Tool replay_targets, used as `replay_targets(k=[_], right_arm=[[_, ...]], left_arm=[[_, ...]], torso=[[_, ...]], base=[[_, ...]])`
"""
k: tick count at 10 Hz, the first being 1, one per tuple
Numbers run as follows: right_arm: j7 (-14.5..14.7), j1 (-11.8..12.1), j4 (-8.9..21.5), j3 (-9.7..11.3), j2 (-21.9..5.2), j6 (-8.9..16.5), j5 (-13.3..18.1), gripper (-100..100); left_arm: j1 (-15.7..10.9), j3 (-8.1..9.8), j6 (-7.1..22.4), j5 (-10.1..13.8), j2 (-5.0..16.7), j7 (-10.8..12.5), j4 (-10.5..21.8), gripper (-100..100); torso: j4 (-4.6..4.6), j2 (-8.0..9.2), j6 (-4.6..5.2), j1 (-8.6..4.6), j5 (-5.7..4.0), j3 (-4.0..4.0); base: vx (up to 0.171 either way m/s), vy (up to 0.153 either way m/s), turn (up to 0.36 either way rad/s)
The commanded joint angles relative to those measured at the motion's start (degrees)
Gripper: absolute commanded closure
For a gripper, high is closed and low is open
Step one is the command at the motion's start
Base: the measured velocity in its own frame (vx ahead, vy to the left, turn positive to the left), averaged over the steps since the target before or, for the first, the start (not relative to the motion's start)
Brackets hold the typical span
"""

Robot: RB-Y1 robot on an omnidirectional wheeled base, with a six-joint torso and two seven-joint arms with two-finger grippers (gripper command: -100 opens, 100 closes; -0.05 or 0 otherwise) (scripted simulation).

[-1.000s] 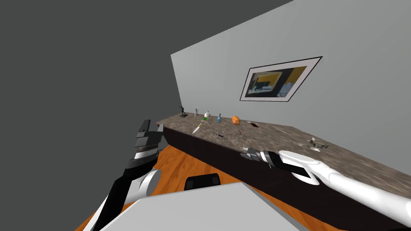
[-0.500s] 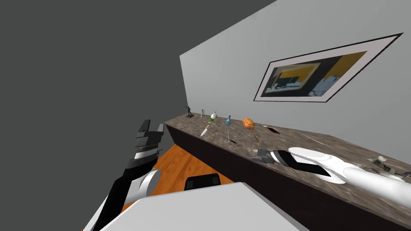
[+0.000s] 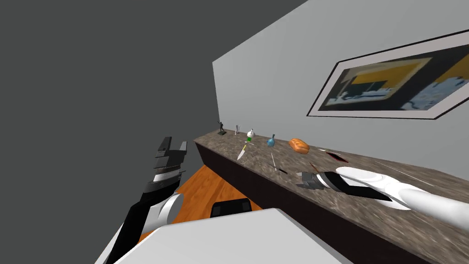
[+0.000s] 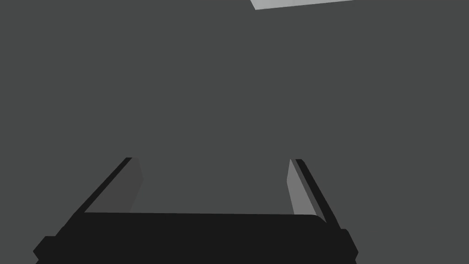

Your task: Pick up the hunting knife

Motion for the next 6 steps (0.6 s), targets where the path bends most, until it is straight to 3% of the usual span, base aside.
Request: replay_targets(k=[1,6], right_arm=[[-0.44,1.51,-1.51,-0.2,-1.9,0.73,-0.25,-100],[-1.72,0.72,2.11,2.27,-3.63,-1.37,3.73,-100]], left_arm=[[0.0,0.0,0.0,0.0,0.0,0.0,0.0,0],[0.0,0.01,0.0,0.0,0.01,0.0,0.0,0]], torso=[[0.0,0.0,0.0,0.0,0.0,0.0],[0.03,0.13,0.03,-0.24,-0.04,0.08]], base=[[0.131,0.159,0.017],[0.143,0.149,0.098]])
